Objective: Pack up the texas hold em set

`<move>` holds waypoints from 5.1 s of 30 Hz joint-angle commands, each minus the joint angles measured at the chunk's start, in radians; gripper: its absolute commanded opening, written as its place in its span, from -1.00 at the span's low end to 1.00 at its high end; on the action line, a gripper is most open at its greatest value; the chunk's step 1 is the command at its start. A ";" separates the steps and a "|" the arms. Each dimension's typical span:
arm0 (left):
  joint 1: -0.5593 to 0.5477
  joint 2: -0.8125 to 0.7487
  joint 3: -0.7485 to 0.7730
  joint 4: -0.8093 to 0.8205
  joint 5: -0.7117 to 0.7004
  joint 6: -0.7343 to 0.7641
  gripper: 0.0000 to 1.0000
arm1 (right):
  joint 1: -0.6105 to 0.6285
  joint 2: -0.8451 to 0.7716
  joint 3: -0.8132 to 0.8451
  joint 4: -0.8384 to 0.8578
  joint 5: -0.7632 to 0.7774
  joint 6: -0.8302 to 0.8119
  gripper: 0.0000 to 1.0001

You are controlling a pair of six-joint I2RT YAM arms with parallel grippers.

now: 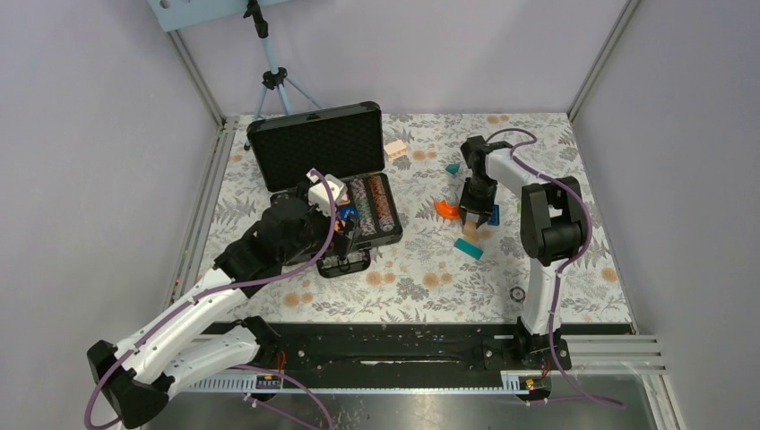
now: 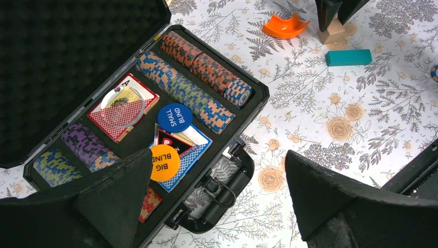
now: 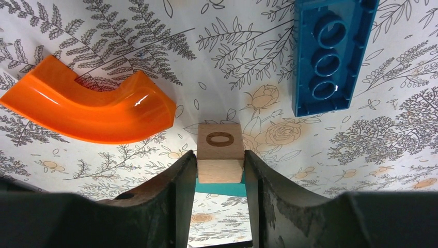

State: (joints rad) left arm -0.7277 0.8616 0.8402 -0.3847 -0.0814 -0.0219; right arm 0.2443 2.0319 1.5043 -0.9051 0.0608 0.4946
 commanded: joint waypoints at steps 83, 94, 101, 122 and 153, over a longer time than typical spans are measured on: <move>0.012 -0.013 0.001 0.047 0.032 0.011 0.98 | 0.150 -0.648 -0.708 -0.138 0.614 0.629 -1.00; 0.012 -0.010 0.001 0.047 0.043 0.011 0.97 | 0.173 -0.625 -0.707 -0.216 0.619 0.692 -1.00; 0.012 -0.008 0.000 0.047 0.044 0.010 0.98 | 0.195 -0.560 -0.696 -0.235 0.616 0.718 -1.00; 0.011 -0.004 0.000 0.047 0.045 0.013 0.97 | 0.260 -0.473 -0.640 -0.239 0.625 0.743 -1.00; 0.012 0.001 -0.001 0.049 0.060 0.011 0.97 | 0.312 -0.454 -0.562 -0.276 0.681 0.800 -1.00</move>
State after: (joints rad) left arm -0.7204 0.8658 0.8402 -0.3874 -0.0490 -0.0219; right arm 0.5468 1.5795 0.8764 -1.0859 0.6243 1.1942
